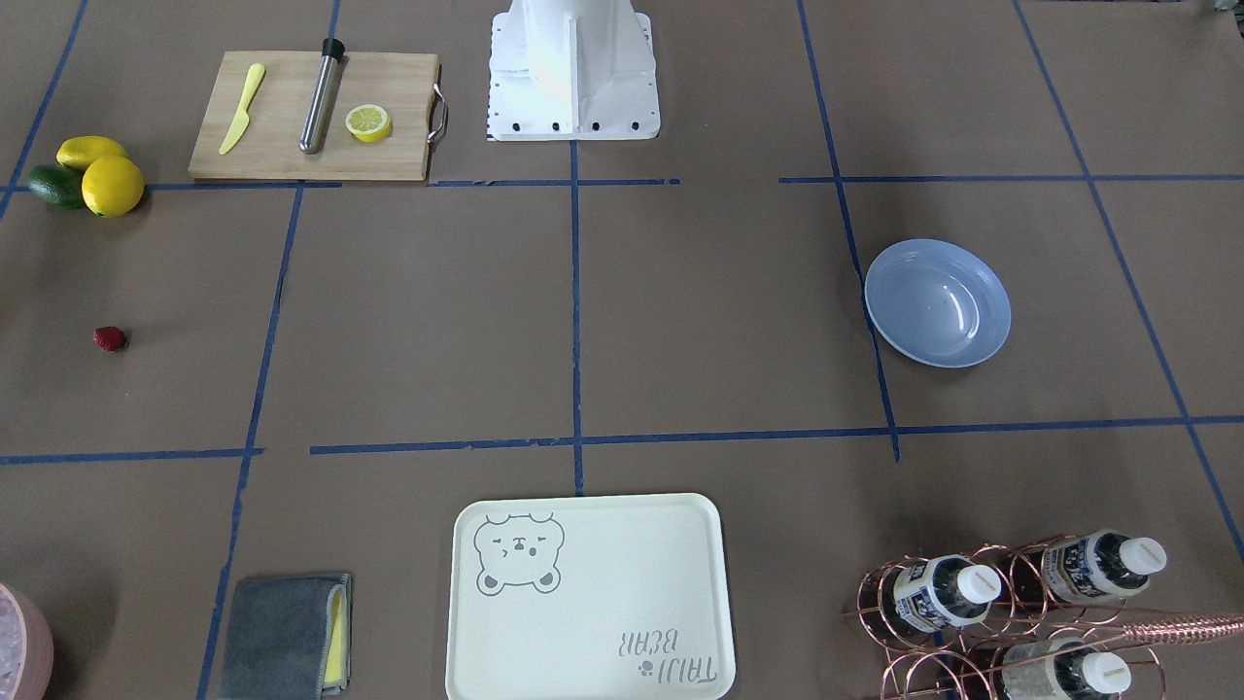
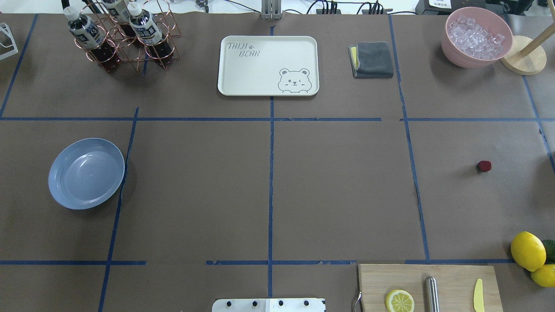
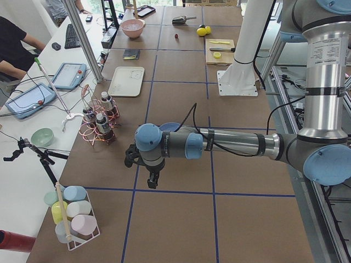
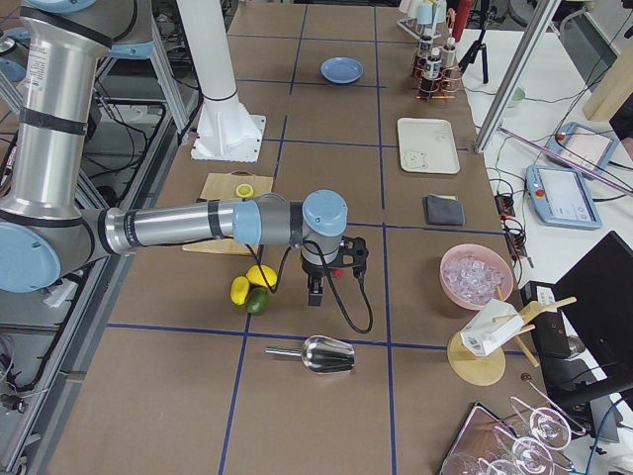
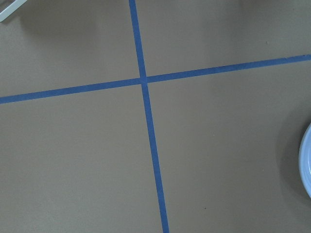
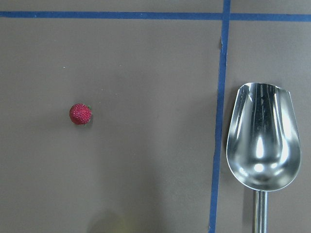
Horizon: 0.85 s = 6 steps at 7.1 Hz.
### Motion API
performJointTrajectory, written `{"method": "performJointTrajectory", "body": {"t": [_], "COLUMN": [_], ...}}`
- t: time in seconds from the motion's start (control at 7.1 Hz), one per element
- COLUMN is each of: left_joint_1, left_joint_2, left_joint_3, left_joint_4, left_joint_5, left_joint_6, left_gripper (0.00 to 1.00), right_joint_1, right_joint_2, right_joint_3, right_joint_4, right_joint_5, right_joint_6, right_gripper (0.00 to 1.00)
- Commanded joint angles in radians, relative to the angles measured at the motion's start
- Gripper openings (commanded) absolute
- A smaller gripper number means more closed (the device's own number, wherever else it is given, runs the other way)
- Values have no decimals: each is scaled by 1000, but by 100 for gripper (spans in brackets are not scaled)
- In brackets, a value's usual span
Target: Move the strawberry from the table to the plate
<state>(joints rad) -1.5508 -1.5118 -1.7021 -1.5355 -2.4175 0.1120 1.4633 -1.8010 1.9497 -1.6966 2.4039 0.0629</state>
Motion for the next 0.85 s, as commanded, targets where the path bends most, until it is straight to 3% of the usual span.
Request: {"method": "performJointTrajectory", "body": {"t": [0.0,0.7], "left_joint_1": [-8,-9], "left_joint_2": [31,36], "left_joint_3": [-22,-16], "left_joint_4": [-50,-48], "left_joint_5": [8,0], "left_joint_6": [99,114], "left_gripper": [100,100], "right_joint_1": [0,-1], "right_joint_2": [3,12], "right_joint_3": [0,8], "right_joint_4": [0,2], "right_joint_5": [1,6], "right_joint_6": [2,15], "right_gripper": [100,100]}}
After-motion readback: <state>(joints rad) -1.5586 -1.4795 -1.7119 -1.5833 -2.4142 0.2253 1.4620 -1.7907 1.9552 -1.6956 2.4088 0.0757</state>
